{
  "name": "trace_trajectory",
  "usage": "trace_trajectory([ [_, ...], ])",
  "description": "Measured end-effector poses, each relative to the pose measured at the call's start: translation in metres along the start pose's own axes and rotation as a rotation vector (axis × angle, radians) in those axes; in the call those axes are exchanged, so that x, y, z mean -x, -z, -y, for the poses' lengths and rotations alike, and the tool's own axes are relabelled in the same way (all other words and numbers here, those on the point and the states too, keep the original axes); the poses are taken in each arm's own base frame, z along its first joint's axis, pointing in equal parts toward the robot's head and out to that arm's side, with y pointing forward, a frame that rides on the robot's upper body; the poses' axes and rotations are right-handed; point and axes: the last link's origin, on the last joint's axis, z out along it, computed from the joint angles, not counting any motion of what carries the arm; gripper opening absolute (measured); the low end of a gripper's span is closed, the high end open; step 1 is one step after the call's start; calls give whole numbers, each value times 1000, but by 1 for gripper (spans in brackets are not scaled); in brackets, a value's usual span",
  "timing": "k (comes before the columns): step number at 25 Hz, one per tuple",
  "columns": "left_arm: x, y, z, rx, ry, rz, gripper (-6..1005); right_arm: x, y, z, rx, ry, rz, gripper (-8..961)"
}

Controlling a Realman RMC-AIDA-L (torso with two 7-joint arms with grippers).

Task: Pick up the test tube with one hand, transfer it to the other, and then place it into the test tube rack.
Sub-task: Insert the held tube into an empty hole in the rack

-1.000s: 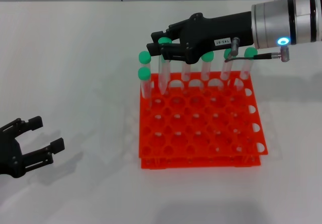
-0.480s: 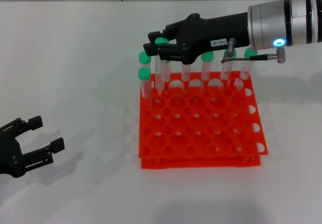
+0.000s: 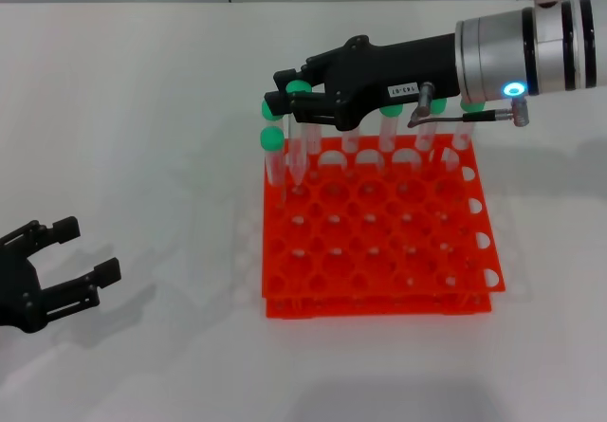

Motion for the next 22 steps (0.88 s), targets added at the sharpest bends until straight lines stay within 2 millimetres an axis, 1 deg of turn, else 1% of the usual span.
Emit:
trace_trajectory([
  [7,0,0,0,0,-1,0,851,-4,3,0,-8,1,0,294],
  [22,-1,0,1,1,4,0,851,2,9,2,-15,15,11,297],
])
